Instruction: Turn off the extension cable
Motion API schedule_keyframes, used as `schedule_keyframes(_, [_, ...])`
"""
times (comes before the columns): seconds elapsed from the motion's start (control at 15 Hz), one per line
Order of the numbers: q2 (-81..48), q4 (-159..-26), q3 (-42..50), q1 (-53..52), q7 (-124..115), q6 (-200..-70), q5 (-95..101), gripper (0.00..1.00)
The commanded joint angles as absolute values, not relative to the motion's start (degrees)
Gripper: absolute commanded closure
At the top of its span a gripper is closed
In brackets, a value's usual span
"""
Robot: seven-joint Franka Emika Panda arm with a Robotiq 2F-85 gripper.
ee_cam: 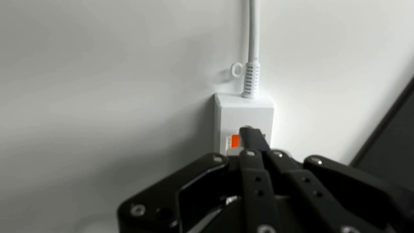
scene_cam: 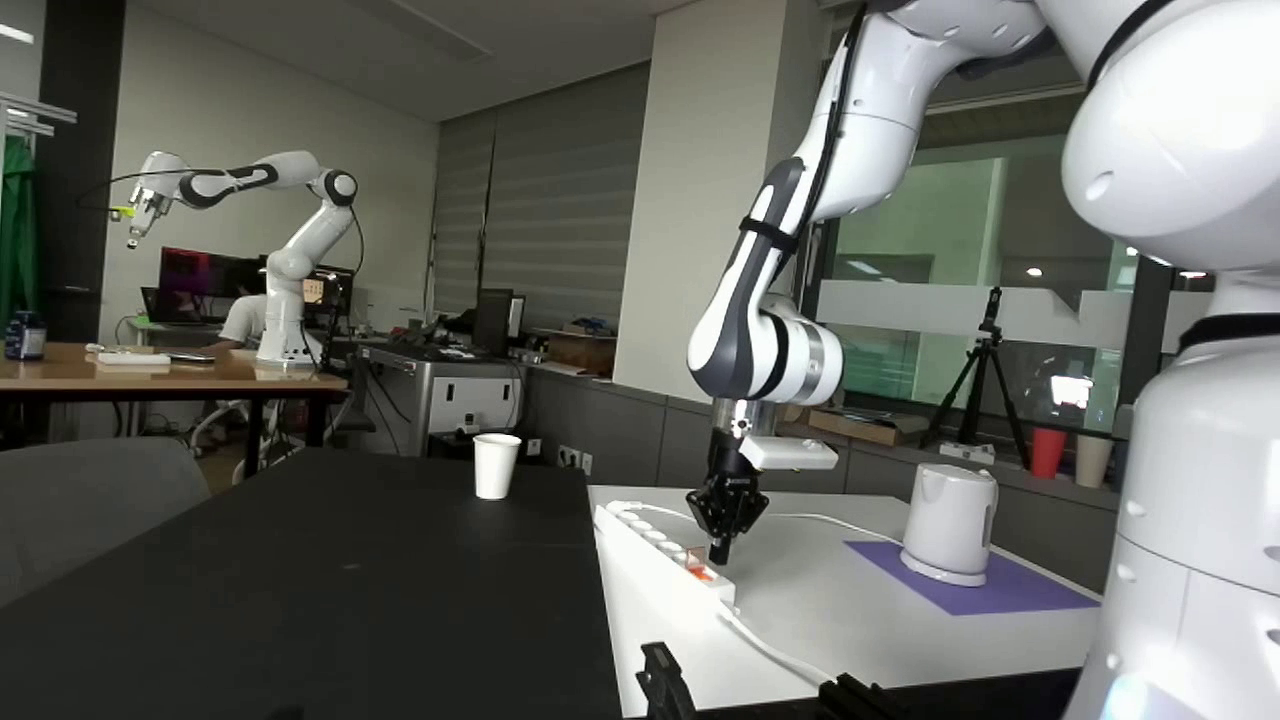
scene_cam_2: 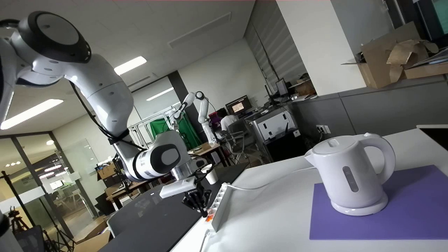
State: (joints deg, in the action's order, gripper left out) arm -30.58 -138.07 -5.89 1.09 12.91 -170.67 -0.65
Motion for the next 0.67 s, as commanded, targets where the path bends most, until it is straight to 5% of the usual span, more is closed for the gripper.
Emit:
schedule_keyframes(0.0, [-33.0,-136.9,-8.8,5.0,14.2,-174.0,0.3,1.00])
schedule_keyframes(0.6, [-36.4,-136.1,-12.8,10.2,14.8,-177.8,3.0,1.00])
